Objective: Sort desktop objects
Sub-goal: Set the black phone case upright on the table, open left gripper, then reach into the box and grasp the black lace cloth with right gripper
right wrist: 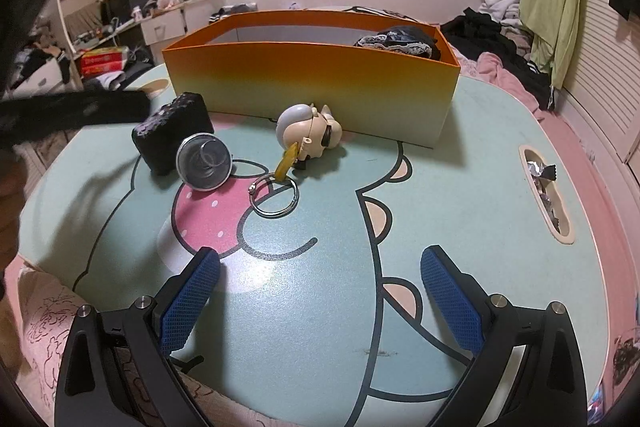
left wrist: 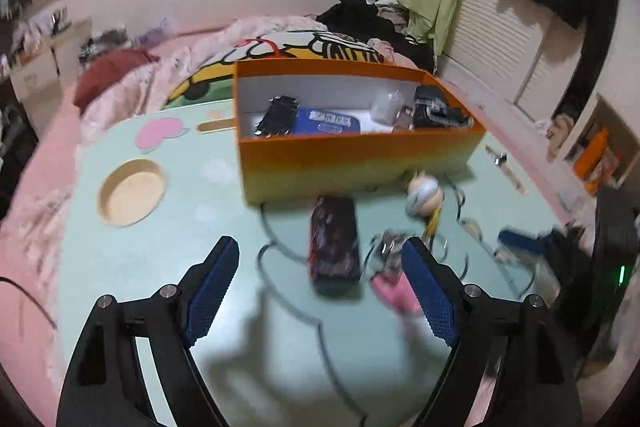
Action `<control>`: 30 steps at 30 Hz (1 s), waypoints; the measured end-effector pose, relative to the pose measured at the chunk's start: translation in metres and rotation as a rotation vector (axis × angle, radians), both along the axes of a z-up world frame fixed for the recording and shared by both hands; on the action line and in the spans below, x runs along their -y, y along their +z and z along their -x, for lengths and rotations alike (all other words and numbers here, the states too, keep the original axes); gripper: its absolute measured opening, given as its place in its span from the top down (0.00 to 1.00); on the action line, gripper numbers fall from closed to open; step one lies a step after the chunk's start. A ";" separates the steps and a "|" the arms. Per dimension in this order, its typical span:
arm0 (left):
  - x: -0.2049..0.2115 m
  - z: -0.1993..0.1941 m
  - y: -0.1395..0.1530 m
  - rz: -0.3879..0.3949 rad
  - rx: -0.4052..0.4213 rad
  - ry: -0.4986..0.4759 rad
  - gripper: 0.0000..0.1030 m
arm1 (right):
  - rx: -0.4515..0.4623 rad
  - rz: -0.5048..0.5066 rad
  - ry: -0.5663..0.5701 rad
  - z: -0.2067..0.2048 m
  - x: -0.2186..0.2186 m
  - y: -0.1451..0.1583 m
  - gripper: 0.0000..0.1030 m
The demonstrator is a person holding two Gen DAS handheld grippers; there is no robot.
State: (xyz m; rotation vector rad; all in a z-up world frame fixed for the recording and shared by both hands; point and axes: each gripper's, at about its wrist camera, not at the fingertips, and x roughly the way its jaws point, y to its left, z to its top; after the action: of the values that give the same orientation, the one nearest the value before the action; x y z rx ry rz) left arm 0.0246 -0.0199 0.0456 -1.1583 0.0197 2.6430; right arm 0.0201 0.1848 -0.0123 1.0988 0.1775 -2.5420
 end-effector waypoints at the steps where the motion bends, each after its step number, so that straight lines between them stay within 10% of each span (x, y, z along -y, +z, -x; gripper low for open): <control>1: 0.003 -0.003 -0.004 0.008 0.014 -0.017 0.19 | 0.000 0.000 0.000 0.000 0.000 0.000 0.02; 6: -0.003 -0.023 -0.034 0.111 0.091 -0.052 0.19 | -0.001 0.000 0.000 0.000 0.000 0.000 0.02; 8: -0.012 -0.020 -0.045 0.172 0.049 -0.011 0.03 | 0.000 -0.002 -0.001 0.000 0.000 -0.001 0.02; 24: -0.013 -0.017 -0.048 0.113 -0.027 0.074 0.00 | -0.019 0.000 -0.033 -0.002 -0.008 -0.001 0.02; 30: -0.015 -0.019 -0.052 0.111 -0.027 0.077 0.00 | -0.012 0.123 -0.014 0.002 -0.026 0.026 0.36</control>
State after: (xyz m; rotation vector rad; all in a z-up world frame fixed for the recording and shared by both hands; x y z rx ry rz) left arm 0.0439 -0.0051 -0.0063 -1.1803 0.1306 2.7561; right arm 0.0178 0.2106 0.0133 1.0414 0.0169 -2.5348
